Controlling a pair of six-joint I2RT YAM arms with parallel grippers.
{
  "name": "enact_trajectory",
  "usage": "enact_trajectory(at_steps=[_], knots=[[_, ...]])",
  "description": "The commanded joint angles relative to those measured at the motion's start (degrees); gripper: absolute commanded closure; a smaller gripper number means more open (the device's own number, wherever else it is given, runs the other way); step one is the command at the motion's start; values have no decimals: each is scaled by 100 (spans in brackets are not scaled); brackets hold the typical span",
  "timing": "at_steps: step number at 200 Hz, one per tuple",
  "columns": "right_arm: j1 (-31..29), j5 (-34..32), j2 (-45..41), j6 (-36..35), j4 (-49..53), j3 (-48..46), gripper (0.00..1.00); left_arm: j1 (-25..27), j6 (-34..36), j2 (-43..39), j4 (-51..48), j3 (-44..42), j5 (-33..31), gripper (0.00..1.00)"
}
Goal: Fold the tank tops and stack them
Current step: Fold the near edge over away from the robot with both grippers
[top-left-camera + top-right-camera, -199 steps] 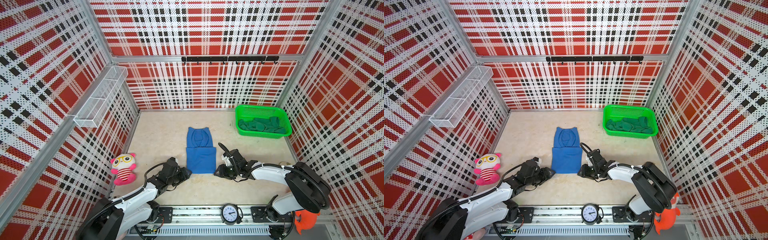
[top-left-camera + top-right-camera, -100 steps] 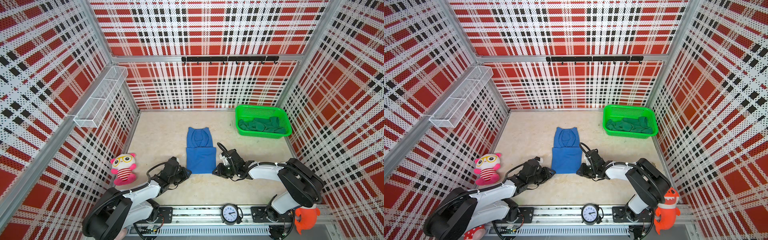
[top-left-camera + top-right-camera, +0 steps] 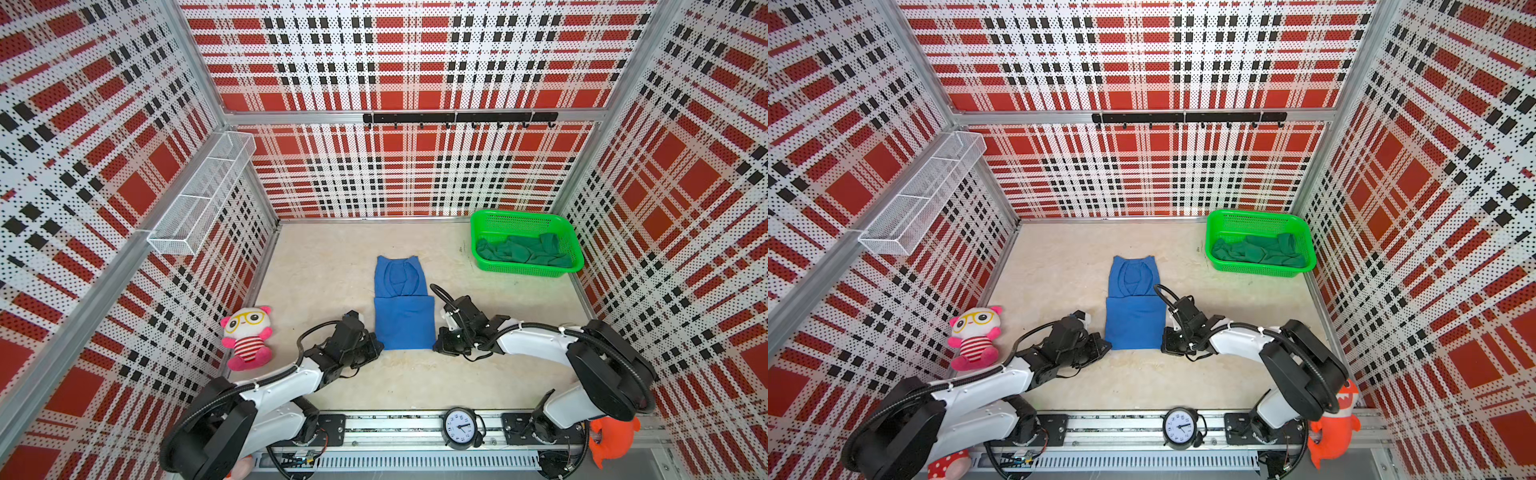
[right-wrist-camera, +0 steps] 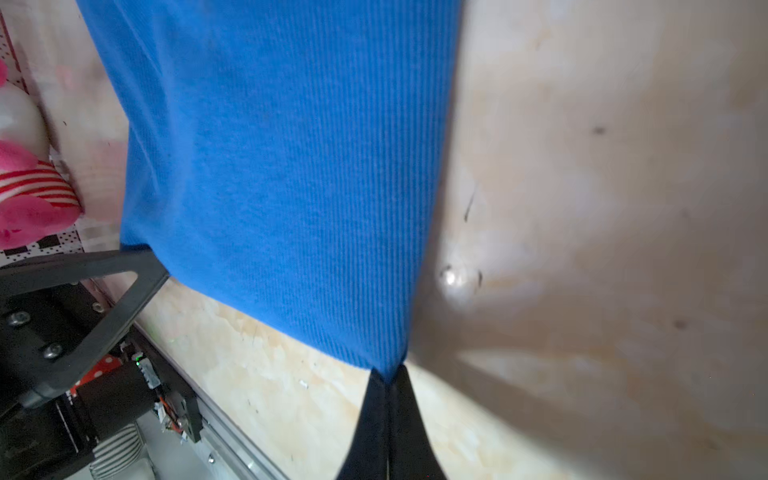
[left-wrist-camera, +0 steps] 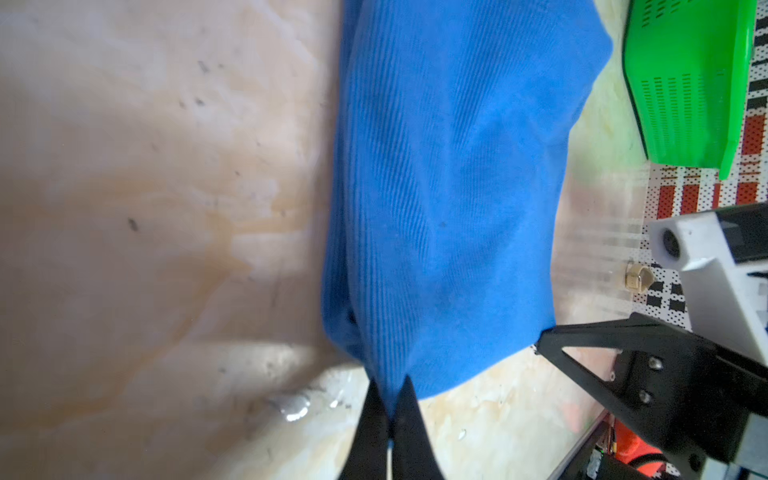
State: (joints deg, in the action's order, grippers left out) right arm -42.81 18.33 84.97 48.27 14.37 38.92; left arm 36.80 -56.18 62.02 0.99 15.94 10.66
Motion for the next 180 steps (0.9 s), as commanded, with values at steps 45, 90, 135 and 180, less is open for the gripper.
enact_trajectory(at_steps=[45,90,135,180], knots=[[-307,-301,-895,-936,2247,1050,100,535,-151,-1236,-2067,1001,-923,100],[-74,-668,-481,-1619,2788,2141,100,43,900,-673,-2678,2008,-898,100],[395,-776,222,-2525,3004,3118,100,-823,1993,241,-2574,2790,-657,100],[801,-697,1179,-3182,3153,4183,100,-1333,2740,1333,-2256,3609,-395,100]])
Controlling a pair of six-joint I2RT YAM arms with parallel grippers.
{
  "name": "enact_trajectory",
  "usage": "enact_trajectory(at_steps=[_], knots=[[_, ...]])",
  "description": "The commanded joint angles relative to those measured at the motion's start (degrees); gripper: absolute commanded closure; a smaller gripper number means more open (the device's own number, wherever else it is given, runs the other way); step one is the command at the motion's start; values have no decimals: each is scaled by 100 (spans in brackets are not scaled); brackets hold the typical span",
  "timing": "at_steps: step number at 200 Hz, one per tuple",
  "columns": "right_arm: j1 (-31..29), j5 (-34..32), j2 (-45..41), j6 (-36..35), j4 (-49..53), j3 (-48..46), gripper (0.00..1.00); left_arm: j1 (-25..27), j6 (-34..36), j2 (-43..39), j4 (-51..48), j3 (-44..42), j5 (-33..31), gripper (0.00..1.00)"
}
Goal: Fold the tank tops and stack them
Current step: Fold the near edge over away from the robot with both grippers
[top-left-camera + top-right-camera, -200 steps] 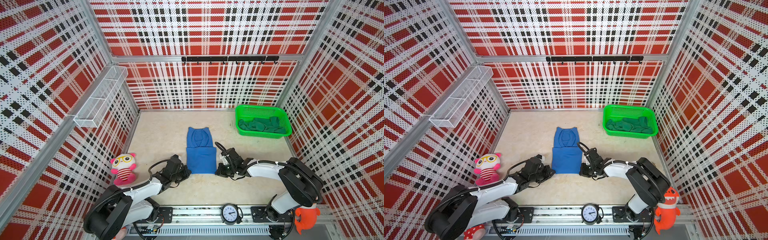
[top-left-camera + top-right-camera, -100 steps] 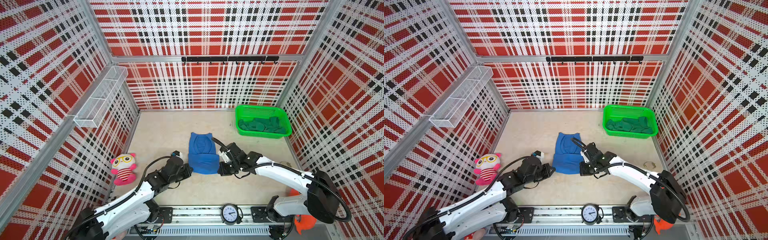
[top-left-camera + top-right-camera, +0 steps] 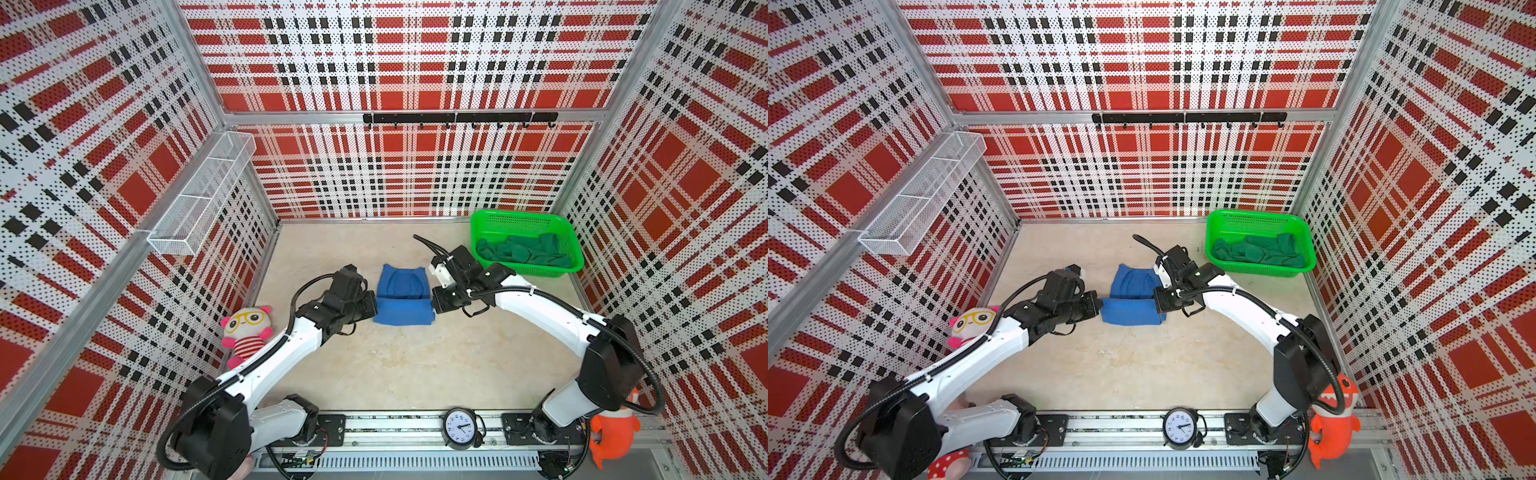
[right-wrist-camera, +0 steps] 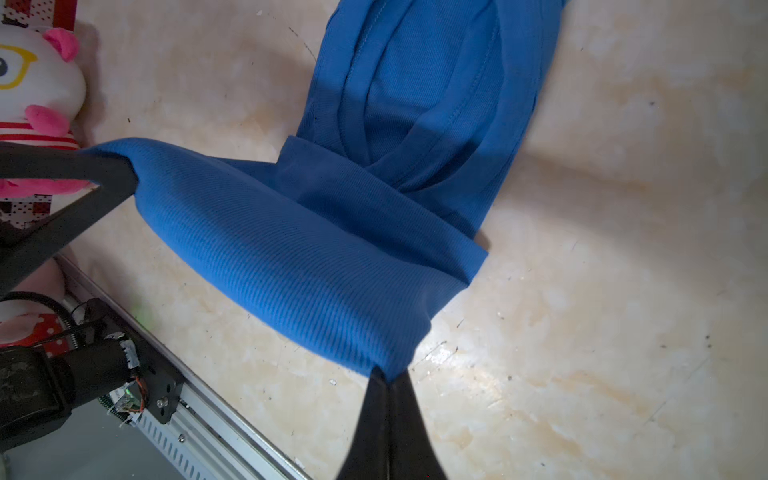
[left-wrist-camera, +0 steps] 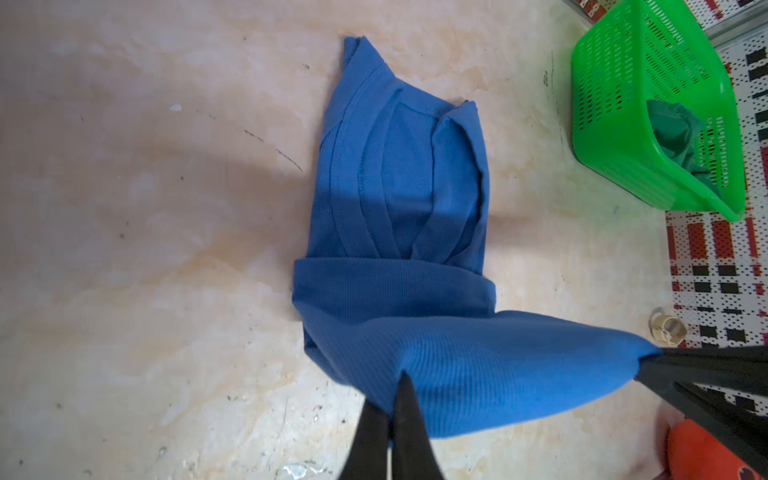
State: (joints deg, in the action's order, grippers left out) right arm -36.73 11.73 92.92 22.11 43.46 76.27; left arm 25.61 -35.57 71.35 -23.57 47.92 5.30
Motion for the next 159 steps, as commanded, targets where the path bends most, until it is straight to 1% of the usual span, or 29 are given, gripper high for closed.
enact_trajectory(at_steps=[1,55,77,96,104,130,154,159], knots=[[202,-34,406,-575,247,471,100,-223,694,420,207,424,148,100],[644,209,1319,-999,345,1450,100,-689,1250,1624,446,1411,427,100],[783,232,1626,-1150,376,1829,100,-796,1366,2065,583,1750,512,100],[948,389,1925,-1217,394,2130,100,-889,1413,2469,607,2094,596,100],[1019,446,2048,-1233,387,2241,100,-930,1602,2659,633,2227,595,100],[1234,535,2528,-1307,379,2643,100,-1084,1740,3358,671,2762,729,100],[1321,591,2982,-1422,323,3017,100,-1094,1816,3939,673,3211,775,100],[1333,593,3069,-1451,300,3101,99,-1093,1817,4013,679,3261,763,94]])
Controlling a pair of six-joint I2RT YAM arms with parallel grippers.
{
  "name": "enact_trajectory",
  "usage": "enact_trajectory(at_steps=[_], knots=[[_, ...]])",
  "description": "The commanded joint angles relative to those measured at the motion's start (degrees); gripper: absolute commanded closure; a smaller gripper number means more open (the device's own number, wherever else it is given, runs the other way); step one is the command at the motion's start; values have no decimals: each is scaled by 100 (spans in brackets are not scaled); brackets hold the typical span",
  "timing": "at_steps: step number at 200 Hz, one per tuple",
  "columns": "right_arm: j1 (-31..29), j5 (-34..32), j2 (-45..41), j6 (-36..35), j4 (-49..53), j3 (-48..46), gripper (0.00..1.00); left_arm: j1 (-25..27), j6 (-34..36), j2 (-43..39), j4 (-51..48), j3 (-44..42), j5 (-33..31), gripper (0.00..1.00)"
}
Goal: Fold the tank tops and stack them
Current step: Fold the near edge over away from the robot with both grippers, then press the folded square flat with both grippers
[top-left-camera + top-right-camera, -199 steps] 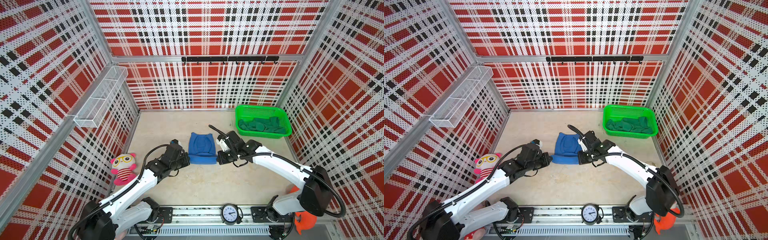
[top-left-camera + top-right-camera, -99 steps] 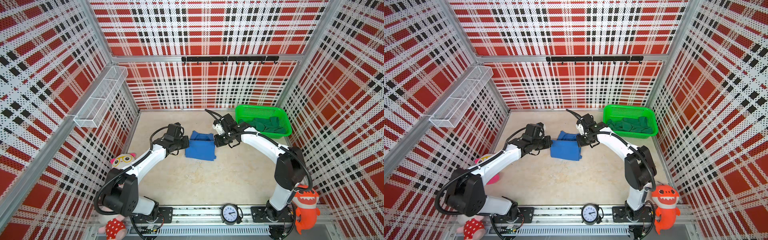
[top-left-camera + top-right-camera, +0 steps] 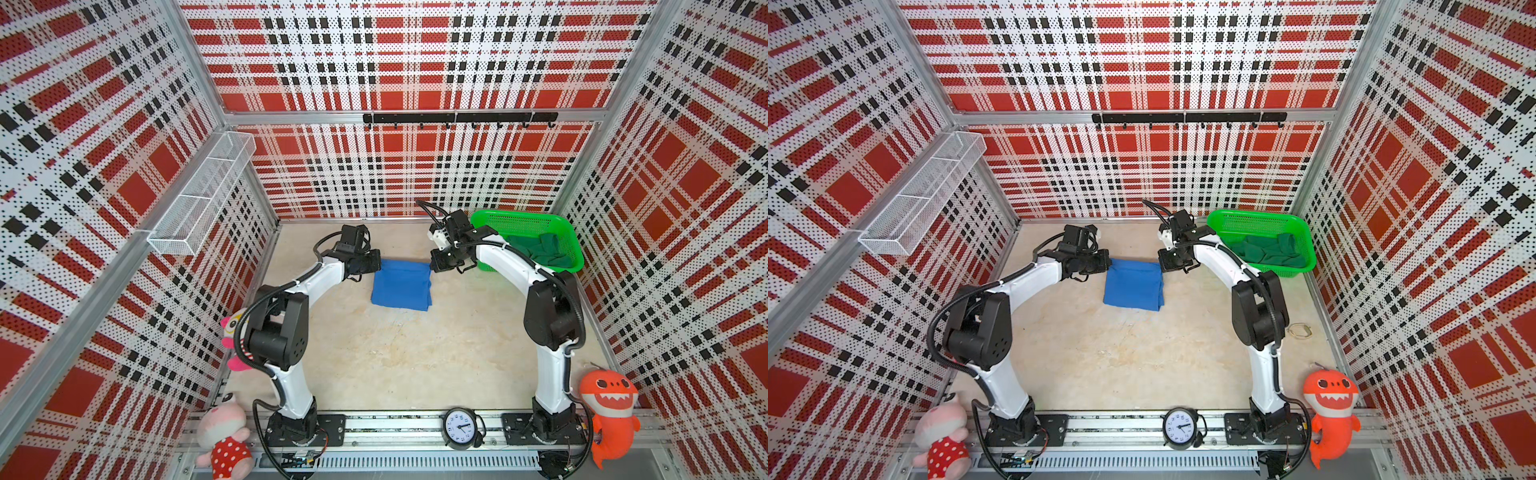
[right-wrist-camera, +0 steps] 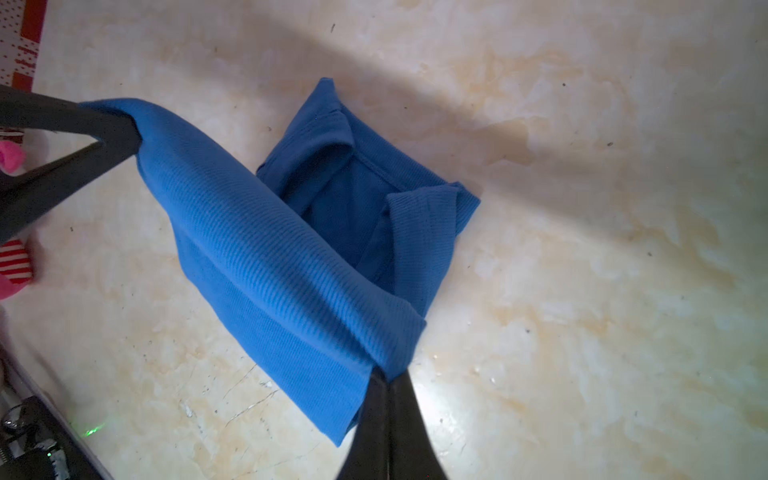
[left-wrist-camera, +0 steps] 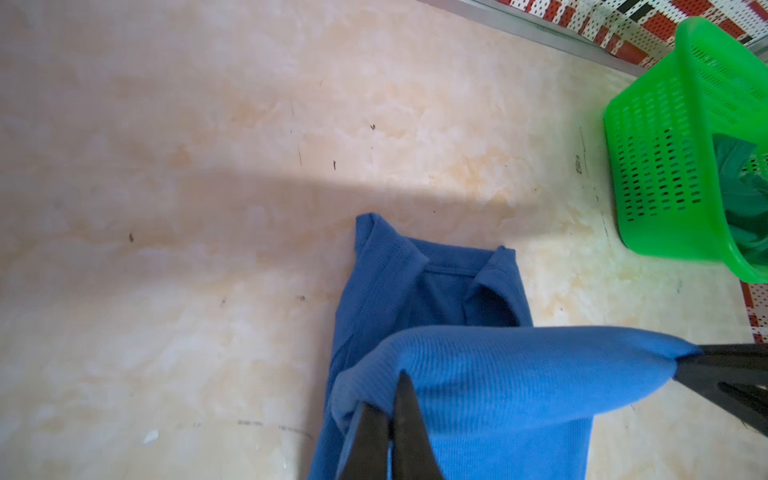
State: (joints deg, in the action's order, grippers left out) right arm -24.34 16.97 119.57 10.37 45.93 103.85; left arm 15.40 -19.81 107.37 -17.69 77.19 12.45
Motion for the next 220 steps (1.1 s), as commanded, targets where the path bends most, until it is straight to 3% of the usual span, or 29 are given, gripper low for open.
enact_trajectory(at_steps=[1,17,28,40,66,93,114,142,180,220], knots=[[99,73,412,-279,46,358,97,-72,241,431,91,351,39,93],[137,2,606,-316,-215,464,70,-270,257,694,138,572,21,58],[149,-68,608,-318,-381,475,57,-324,267,768,113,730,-8,47],[146,-273,418,-243,-551,331,49,-366,224,643,109,806,-174,40],[52,-750,-364,189,-1050,-535,49,-215,-106,-141,292,376,-649,38],[-378,-442,-1037,1117,-2164,-1889,63,493,-1050,-759,1394,-828,-746,42],[-670,-294,-1076,1715,-2835,-2498,68,857,-1799,-727,2435,-1690,-828,47],[-792,-488,-978,2441,-3870,-3411,69,957,-2338,-440,3284,-2538,-1001,47],[-740,-847,-637,2546,-4098,-3943,69,751,-2223,-273,3383,-2973,-1241,48],[-721,-851,-1308,2172,-3426,-3528,65,790,-1562,-703,2247,-2143,-1462,43]])
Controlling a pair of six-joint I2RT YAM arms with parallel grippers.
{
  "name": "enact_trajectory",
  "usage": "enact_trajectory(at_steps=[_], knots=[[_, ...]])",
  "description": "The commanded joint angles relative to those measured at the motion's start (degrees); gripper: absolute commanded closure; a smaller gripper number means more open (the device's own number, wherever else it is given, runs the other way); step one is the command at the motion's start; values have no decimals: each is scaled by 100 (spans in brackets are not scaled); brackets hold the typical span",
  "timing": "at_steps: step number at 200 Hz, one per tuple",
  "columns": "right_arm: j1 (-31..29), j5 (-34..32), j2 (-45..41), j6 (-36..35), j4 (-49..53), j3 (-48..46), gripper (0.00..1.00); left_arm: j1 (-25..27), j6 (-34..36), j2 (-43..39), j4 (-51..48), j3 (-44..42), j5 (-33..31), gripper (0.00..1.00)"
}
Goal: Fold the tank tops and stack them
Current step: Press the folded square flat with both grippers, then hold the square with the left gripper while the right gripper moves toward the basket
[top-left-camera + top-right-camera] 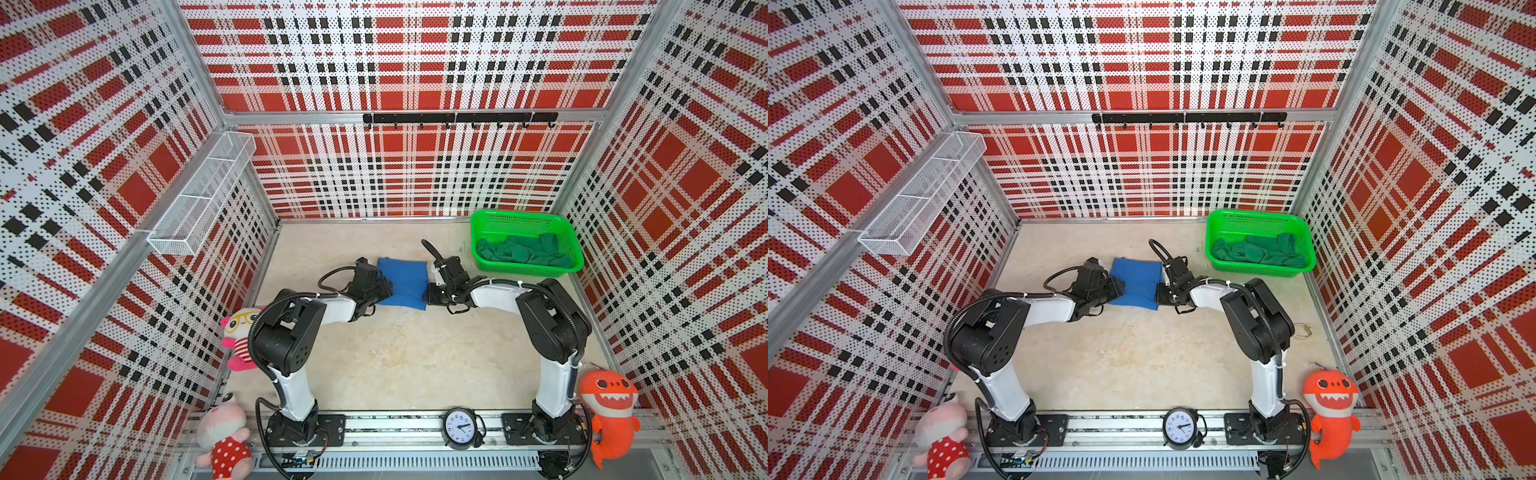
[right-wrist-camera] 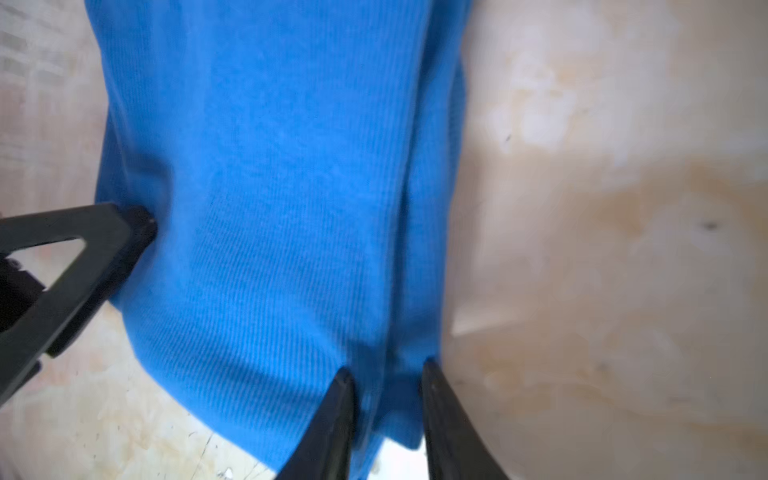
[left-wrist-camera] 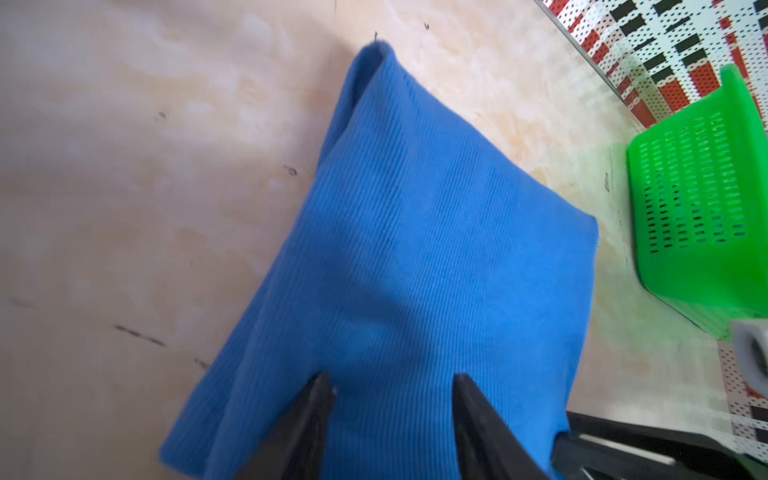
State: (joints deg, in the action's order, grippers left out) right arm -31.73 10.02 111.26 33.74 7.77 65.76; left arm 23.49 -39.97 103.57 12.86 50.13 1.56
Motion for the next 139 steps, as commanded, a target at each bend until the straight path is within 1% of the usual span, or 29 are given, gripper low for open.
enact_trajectory(at_steps=[1,13,22,24,41,50,75,83,94,105,111,127,139], knots=[[17,-153,-502,-165,417,303,64,-10,476,-335,-854,601,-393,43],[17,-149,-767,-460,673,482,59,155,704,-452,-1372,1063,-652,39],[26,-251,-1003,-562,823,529,54,327,862,-465,-1735,1418,-851,33],[26,-280,-1035,-603,858,533,51,371,901,-462,-1818,1495,-892,31],[73,-544,-1449,-824,1160,544,40,753,1122,-268,-2451,2082,-1202,24],[133,-647,-1625,-910,1339,543,35,918,1189,-85,-2738,2308,-1305,24],[355,-889,-2244,-1138,1820,517,23,1115,1245,418,-3373,2777,-1387,26],[470,-955,-2471,-1266,1962,528,15,1178,1253,542,-3478,2848,-1332,26],[664,-1026,-2667,-1391,2252,615,9,1265,1270,722,-3642,2941,-1309,25],[873,-1150,-2814,-1493,2422,658,7,1320,1291,917,-3774,3006,-1301,24],[1003,-1192,-2889,-1546,2469,652,5,1305,1338,1040,-3842,3034,-1223,23],[1343,-1073,-3052,-1645,2514,607,4,1194,1548,1414,-4238,3301,-1160,21],[1470,-1046,-3173,-1698,2495,557,4,1058,1673,1627,-4471,3470,-1171,20]])
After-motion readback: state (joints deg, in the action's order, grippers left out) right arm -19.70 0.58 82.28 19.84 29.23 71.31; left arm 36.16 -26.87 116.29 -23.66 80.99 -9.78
